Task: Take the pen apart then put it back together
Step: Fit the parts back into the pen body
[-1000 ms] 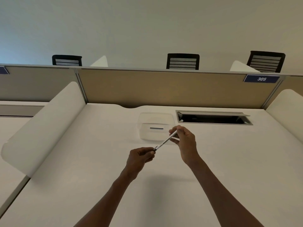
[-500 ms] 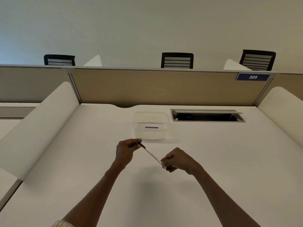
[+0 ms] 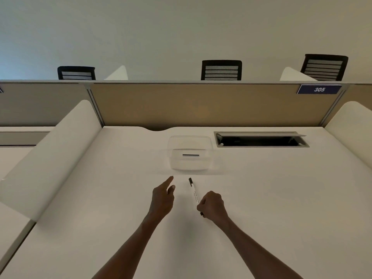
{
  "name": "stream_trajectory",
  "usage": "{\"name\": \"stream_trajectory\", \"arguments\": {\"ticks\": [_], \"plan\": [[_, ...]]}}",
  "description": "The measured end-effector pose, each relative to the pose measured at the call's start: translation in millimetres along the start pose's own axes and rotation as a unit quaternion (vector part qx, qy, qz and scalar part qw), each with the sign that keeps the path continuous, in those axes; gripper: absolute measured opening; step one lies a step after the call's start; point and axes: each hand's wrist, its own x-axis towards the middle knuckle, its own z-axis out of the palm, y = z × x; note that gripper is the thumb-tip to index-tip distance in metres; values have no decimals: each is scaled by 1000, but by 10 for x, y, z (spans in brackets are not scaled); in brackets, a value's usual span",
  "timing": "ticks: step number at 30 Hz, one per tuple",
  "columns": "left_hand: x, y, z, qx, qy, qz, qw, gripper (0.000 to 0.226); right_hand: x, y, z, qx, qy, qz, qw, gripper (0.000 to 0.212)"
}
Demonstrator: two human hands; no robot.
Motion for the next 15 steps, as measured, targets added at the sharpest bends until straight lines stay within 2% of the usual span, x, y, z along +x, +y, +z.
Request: {"name": "stream_trajectory", "arguments": {"ticks": [7, 15], "plan": [[-46, -96, -20, 22, -15, 0, 1000, 41, 53, -18, 262, -65, 21, -9, 998, 20], [-112, -167, -17, 20, -31, -15, 999, 41, 92, -78, 348, -97, 12, -12, 995, 10]]}}
